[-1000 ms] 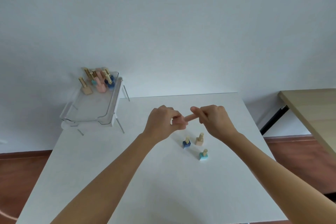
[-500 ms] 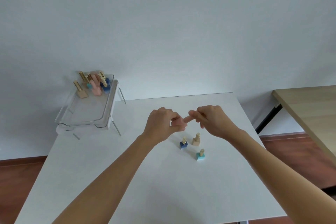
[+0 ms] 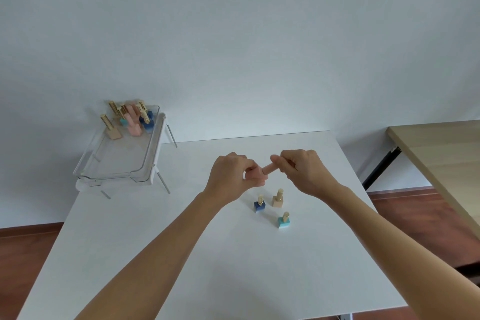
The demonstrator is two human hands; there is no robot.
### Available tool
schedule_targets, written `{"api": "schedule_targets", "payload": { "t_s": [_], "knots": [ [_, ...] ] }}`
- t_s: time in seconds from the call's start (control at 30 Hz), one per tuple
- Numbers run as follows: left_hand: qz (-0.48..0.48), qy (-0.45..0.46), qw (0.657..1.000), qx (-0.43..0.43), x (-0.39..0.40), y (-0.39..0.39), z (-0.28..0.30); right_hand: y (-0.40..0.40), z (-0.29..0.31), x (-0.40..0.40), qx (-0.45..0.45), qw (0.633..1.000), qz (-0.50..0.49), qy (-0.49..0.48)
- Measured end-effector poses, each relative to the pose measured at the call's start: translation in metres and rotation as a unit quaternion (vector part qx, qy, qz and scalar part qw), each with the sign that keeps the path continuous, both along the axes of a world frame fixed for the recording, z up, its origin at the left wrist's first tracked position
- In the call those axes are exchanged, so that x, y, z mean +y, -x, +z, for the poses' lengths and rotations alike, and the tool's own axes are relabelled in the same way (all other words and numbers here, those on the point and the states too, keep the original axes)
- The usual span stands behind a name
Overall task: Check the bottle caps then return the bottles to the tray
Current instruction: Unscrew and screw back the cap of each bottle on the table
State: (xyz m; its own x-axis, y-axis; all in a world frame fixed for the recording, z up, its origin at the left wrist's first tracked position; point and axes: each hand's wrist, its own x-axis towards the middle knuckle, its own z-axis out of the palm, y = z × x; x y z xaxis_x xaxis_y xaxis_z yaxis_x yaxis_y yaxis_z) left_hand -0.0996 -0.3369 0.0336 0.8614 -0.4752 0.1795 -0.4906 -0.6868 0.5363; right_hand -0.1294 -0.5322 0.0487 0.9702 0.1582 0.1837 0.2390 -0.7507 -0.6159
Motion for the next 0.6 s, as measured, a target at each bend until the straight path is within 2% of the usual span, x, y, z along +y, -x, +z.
{"api": "schedule_targets", "payload": {
  "t_s": [0.13, 0.27, 0.47, 0.6],
  "knots": [
    [0.003, 0.0, 1.0, 0.01, 0.0, -0.002, -0.002, 0.0, 0.001, -0.008, 0.018, 1.0, 0.007, 0.009],
    [0.003, 0.003, 1.0, 0.013, 0.0, -0.003, -0.004, -0.002, -0.001, -0.013, -0.015, 0.998, 0.046, 0.043],
    [0.002, 0.004, 1.0, 0.006, -0.002, -0.007, -0.004, 0.0, -0.004, -0.005, -0.052, 0.998, 0.01, 0.031],
    [0.006, 0.005, 1.0, 0.014, 0.0, -0.01, -0.005, -0.003, -0.006, -0.009, -0.017, 0.999, 0.036, 0.018]
  ]
}}
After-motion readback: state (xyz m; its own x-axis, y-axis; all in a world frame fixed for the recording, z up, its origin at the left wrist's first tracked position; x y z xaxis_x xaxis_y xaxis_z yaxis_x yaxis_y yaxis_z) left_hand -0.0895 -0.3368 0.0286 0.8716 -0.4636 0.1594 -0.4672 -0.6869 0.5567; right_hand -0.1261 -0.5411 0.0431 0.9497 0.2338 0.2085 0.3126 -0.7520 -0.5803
